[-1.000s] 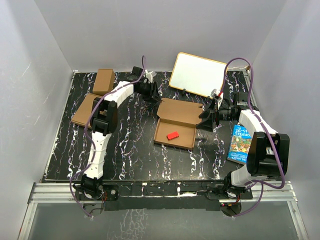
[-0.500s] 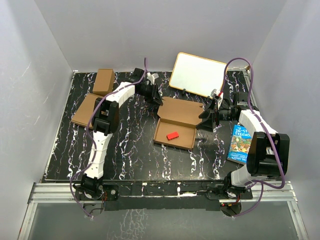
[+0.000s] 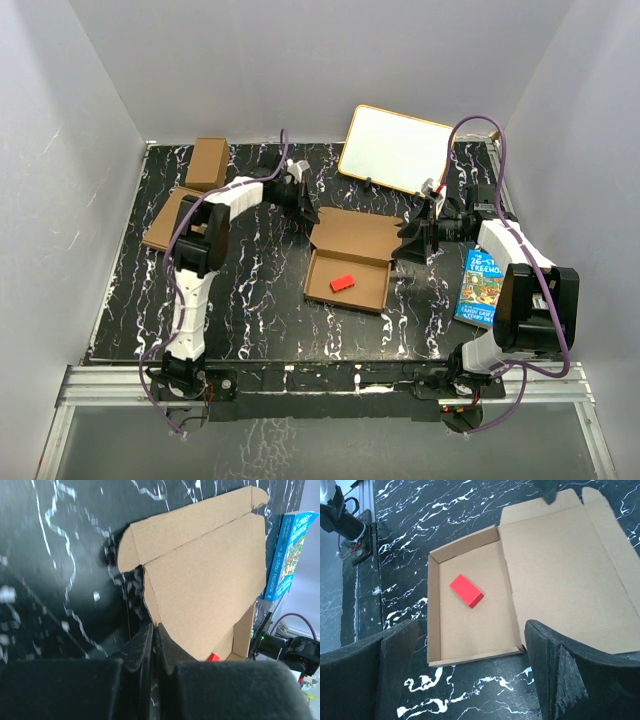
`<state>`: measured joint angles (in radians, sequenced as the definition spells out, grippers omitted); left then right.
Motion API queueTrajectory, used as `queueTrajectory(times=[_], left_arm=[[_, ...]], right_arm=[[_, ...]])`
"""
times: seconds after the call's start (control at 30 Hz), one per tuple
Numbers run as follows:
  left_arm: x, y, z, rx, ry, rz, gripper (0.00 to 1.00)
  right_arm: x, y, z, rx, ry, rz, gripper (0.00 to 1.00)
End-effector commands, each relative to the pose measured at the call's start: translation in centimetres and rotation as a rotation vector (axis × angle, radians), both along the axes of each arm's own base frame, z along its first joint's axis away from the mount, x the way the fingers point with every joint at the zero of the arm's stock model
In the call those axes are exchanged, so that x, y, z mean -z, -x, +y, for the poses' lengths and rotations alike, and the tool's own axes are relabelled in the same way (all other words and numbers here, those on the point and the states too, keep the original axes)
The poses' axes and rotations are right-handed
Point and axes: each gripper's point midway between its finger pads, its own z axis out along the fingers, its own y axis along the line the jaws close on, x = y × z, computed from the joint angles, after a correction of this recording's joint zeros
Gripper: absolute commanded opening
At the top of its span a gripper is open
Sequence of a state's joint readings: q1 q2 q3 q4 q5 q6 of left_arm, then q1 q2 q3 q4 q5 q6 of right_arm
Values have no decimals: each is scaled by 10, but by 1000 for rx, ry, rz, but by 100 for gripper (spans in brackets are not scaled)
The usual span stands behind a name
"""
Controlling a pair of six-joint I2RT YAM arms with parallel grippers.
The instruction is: Fold the paper box
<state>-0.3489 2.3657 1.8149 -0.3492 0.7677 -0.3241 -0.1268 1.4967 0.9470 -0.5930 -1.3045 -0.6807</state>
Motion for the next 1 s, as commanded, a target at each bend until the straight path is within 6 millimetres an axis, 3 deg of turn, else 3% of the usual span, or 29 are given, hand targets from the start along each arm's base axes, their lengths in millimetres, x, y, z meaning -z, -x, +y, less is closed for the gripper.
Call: queueTrajectory(times=[0.0, 0.1, 0.43, 0.77, 0.97], left_arm=[[-80, -7, 5, -71, 69, -228, 0], [-80, 9, 15, -115, 62, -253, 0], [-109, 53, 37, -235, 118, -434, 0], [-115, 99, 39, -265, 85, -627, 0], [-111, 117, 32, -273, 56, -710, 0]], right_arm=[[-27, -11, -1, -20, -8, -134, 95], [-27, -9, 0, -24, -13, -131, 95], [-26, -12, -1, -4, -12, -114, 95], [-31, -22, -10, 93, -78, -34, 98], [-35, -16, -7, 46, -166, 35, 98]])
